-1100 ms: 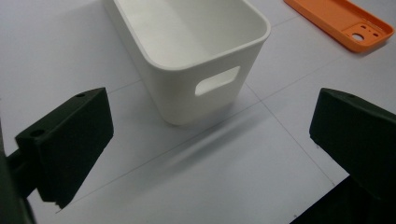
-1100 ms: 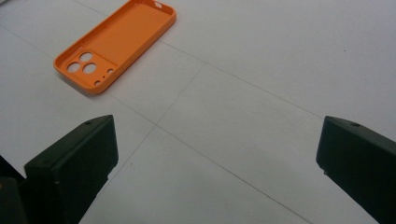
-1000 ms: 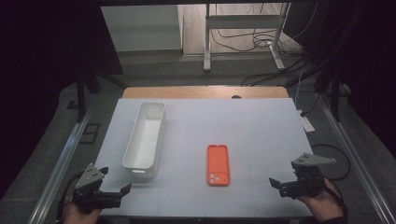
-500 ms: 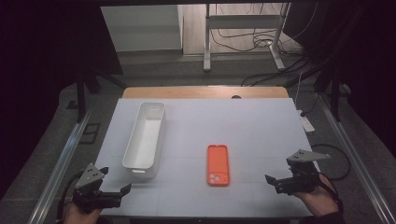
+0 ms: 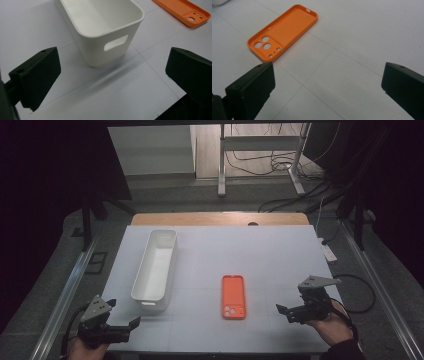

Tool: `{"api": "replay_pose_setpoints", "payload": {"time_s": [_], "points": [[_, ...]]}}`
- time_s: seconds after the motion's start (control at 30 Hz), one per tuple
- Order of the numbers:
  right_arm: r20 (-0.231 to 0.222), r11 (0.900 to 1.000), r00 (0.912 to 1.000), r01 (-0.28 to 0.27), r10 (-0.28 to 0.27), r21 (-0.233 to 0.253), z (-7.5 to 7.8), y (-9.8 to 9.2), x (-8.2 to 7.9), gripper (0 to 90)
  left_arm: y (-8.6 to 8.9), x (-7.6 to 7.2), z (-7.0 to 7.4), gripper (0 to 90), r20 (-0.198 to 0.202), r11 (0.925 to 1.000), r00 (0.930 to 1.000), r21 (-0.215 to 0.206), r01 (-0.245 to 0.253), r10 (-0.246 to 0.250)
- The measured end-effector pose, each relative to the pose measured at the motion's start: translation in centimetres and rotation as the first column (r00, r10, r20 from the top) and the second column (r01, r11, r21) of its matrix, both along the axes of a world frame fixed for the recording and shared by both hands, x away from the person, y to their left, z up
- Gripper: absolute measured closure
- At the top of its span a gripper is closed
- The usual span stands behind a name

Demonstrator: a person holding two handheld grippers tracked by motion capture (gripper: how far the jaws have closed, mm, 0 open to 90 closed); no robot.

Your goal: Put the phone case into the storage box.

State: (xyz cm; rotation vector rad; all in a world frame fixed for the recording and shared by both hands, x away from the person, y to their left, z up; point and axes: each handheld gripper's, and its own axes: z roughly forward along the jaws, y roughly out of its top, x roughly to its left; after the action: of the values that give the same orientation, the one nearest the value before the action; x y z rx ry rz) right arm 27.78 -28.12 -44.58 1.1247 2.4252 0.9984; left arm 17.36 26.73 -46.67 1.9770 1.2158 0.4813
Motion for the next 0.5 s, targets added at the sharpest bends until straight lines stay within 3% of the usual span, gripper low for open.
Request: {"api": "replay_pose_setpoints", "payload": {"time_s": [0.5], "points": [[-0.015, 1.000, 0.9997, -0.018, 0.017, -0.006, -0.3, 1.4, 1.6, 0.0, 0.0, 0.0, 0.0, 0.7, 0.001, 1.0000, 1.0000, 0.004, 0.003, -0.003]]}}
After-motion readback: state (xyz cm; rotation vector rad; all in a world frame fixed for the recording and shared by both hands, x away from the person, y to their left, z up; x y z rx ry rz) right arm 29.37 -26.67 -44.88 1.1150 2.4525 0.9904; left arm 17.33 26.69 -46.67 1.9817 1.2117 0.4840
